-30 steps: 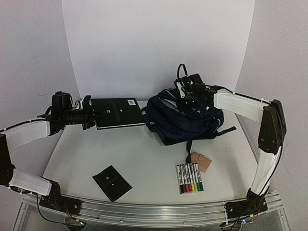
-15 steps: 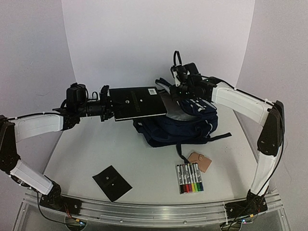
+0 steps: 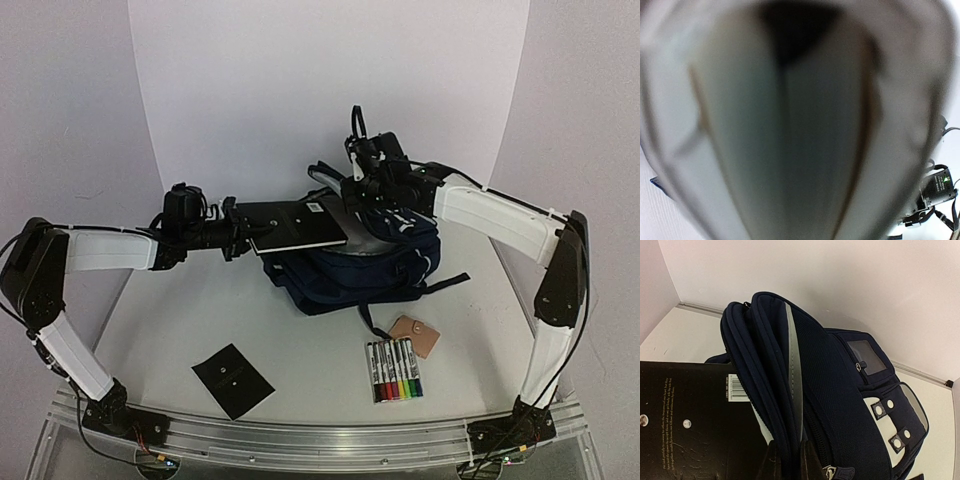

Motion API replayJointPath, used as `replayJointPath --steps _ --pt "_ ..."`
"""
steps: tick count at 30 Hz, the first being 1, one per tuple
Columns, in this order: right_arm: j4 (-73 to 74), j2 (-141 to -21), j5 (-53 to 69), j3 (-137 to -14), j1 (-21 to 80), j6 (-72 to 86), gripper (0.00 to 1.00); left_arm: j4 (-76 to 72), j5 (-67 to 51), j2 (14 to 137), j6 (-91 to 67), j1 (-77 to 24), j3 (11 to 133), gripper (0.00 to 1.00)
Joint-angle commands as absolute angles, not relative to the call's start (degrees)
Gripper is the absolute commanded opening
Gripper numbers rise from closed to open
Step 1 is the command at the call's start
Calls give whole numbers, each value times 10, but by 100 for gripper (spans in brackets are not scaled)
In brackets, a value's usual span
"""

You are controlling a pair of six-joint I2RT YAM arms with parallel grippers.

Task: Pack the student bag
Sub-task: Place the book in the student bag.

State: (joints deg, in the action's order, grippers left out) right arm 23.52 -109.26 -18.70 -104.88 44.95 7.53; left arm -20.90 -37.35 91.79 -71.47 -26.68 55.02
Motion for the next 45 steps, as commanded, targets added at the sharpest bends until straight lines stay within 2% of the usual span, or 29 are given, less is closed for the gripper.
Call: replayJointPath --steps 1,10,19,22,26,30,33,36,42,45 --pt "124 -1038 -198 -1075 464 96 0 -275 -317 941 -731 -295 626 0" --pt "98 -1045 -194 -1050 487 114 0 -334 -280 1042 -782 -331 724 0" --pt "85 -1045 -201 -1033 496 110 0 -234 -243 1117 -730 -359 832 1" --pt "84 -1041 -214 -1027 496 107 0 -189 -240 1120 -694 -359 842 14" --pt "84 -1029 -230 -1014 496 104 0 -105 -223 1089 -617 -359 853 43" --pt "84 -1021 -240 -1001 496 101 0 -37 -187 1037 -546 -359 842 65" --pt "84 -1017 -238 -996 496 104 0 9 -162 1006 -512 -359 833 75" --pt "85 -1015 -235 -995 496 106 0 42 -149 990 -497 -359 827 76" --pt "84 -1018 -232 -999 496 108 0 44 -161 1000 -500 -360 823 61" --pt "84 -1017 -233 -998 496 107 0 56 -162 1011 -496 -361 835 59"
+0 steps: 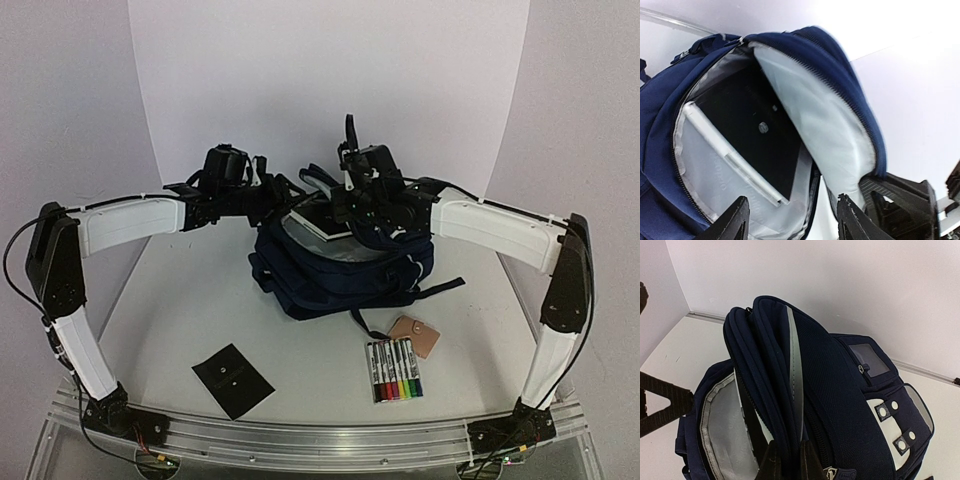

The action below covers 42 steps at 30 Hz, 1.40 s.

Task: Pack the student bag
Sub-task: Place the book in the student bag, then pick up the book from the center of the board.

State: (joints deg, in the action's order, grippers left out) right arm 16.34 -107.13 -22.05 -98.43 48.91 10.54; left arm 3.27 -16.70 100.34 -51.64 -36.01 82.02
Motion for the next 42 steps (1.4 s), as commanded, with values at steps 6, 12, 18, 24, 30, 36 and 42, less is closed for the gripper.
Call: replayJointPath --steps 6,12,18,24,30,36,42 --pt "84 -1015 -234 -997 496 106 0 70 -152 1021 -487 -361 842 60" --pt "84 -1011 -202 -986 496 97 0 75 -124 1011 -430 -355 847 65" --pt "83 -979 -109 -930 496 92 0 97 -171 982 -381 -280 830 73" --pt "85 -925 -116 -866 496 137 23 149 -268 1030 -319 -250 867 79" --pt "101 -869 -132 -812 496 187 77 125 -363 1067 -302 -250 880 81" --pt "155 -843 -76 -791 495 186 95 110 -296 1007 -309 -249 805 84" --pt "169 -843 58 -769 533 172 87 127 -198 921 -374 -242 697 88"
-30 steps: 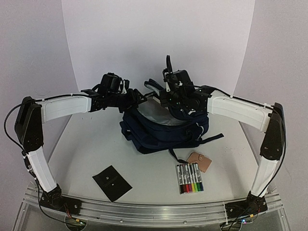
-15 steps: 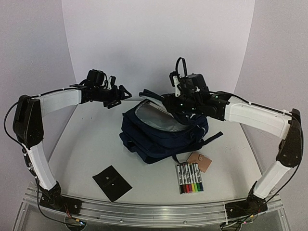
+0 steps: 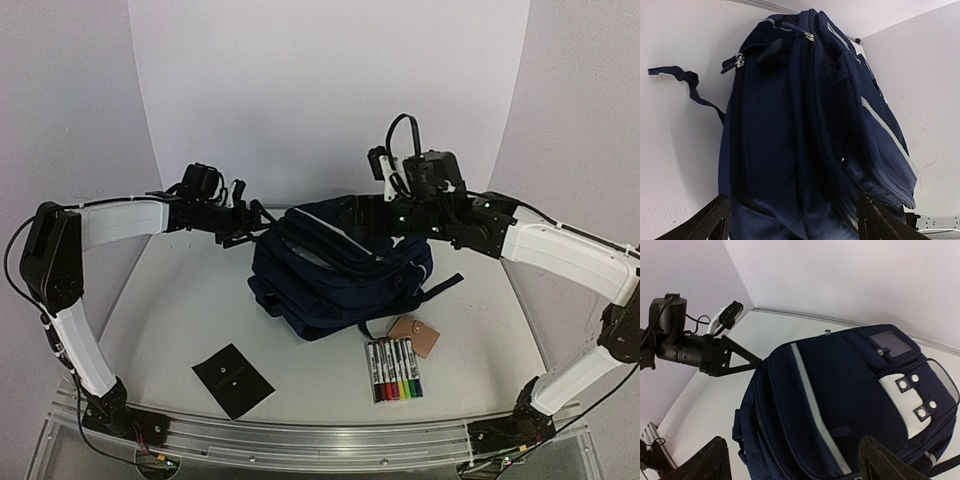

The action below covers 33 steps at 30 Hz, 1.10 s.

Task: Pack the student bag
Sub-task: Pick up the book from the center of the board.

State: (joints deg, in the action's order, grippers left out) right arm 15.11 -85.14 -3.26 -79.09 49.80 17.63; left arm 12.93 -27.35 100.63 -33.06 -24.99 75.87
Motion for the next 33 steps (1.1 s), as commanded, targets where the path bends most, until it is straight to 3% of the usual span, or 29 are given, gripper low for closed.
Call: replayJointPath --steps 1,9,17,27,33 --pt "169 -847 63 -765 546 178 86 127 -186 905 -386 -240 673 89" --pt "114 -930 61 -759 678 243 81 166 -145 793 -468 -235 500 90" --pt "108 -1120 -33 -844 782 274 84 176 -121 735 -469 -232 420 95" --pt "153 -1285 -95 -970 811 265 91 139 -102 664 -490 -225 370 100" --pt "205 -1323 -150 -1011 811 273 90 157 -96 642 -475 -223 377 100"
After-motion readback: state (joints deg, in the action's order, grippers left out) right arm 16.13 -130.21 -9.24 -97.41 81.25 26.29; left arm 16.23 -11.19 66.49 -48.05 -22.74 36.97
